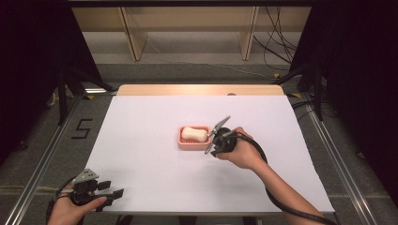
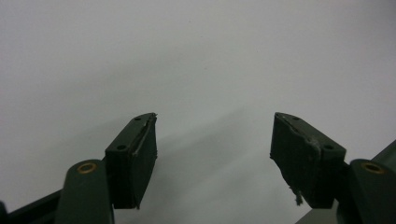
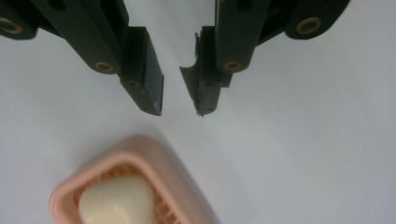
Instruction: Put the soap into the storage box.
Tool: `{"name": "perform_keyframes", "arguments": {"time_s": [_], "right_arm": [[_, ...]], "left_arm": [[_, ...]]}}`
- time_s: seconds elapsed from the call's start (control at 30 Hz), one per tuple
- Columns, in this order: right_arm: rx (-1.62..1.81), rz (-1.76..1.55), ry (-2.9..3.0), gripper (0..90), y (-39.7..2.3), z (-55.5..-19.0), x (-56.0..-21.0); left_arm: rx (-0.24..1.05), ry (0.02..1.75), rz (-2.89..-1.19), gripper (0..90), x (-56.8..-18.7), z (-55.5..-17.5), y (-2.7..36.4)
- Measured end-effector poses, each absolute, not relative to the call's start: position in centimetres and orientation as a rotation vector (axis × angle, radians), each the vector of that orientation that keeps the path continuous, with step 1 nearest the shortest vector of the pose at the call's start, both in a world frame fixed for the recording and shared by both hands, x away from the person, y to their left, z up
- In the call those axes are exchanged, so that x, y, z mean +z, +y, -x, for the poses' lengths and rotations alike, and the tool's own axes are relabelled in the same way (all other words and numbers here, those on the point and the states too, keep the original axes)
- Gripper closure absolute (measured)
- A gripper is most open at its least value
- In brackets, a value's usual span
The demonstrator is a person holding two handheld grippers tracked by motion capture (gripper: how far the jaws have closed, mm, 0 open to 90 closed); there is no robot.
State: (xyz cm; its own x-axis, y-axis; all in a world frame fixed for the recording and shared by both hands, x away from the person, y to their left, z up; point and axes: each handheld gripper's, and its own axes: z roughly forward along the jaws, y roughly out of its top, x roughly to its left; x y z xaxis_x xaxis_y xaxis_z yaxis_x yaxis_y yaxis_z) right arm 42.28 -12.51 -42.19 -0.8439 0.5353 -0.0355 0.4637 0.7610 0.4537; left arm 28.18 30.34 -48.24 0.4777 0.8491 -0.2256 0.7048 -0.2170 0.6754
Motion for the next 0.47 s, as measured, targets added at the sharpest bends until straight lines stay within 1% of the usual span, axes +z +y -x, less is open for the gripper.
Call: {"name": "perform_keyframes", "arguments": {"time_s": [0.2, 0.37, 0.47], "right_arm": [[0.666, -0.858, 2.758, 71.0, -15.7, -38.3, -43.3], [0.751, -0.944, 2.718, 64.4, -17.7, -35.2, -44.5], [0.746, -0.989, 2.692, 61.1, -18.5, -33.7, -45.5]], "left_arm": [[0.254, 1.289, -1.979, 31.1, -48.3, -28.2, 30.4], [0.257, 1.294, -1.982, 31.1, -48.3, -28.2, 30.3], [0.268, 1.295, -1.986, 31.1, -48.3, -28.2, 30.3]]}}
